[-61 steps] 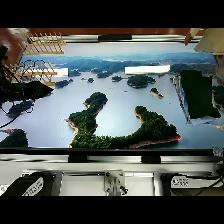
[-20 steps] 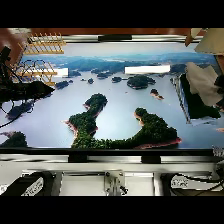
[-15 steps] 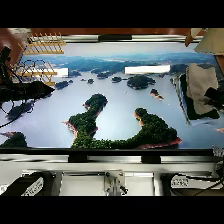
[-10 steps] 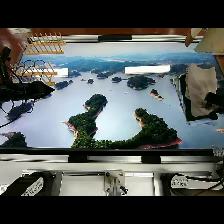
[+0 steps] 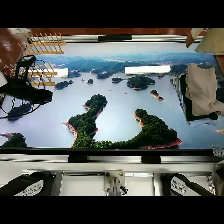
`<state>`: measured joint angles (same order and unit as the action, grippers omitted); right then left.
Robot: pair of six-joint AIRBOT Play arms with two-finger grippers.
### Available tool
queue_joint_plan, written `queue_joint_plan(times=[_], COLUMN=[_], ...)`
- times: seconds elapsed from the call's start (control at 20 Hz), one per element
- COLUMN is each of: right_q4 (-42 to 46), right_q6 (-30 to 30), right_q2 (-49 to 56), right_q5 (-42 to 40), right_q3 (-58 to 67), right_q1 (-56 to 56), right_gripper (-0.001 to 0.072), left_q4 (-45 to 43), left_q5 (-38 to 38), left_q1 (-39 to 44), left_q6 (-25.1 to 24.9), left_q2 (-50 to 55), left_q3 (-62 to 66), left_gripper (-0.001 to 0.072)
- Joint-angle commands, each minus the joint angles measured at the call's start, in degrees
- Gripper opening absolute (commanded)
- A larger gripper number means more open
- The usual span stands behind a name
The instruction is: Fold the shirts.
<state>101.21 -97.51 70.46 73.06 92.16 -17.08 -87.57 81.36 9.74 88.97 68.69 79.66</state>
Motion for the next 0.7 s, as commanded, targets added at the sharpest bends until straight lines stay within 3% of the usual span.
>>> queue_joint_plan(times=[0.0,0.05,0.25,0.65], right_q4=[-3.7,-4.3,-10.9,-11.5], right_q6=[-0.1,-0.7,-0.8,-0.8], right_q2=[-1.5,0.7,11.3,13.7], right_q5=[-2.8,-0.4,11.2,11.4], right_q3=[0.0,-1.0,-1.4,-1.3], right_q1=[15.1,19.8,25.9,29.0], right_gripper=[0.055,0.0551,0.0551,0.0551], left_q4=[-9.6,-9.3,-8.9,-6.9], left_q5=[3.4,3.3,3.2,2.0], left_q1=[5.7,6.6,8.1,8.2], left_q6=[4.1,4.8,4.8,4.7], left_q2=[9.8,12.1,14.5,14.5], left_q3=[8.6,9.9,9.6,9.5], left_gripper=[0.0519,0.072,0.072,0.072])
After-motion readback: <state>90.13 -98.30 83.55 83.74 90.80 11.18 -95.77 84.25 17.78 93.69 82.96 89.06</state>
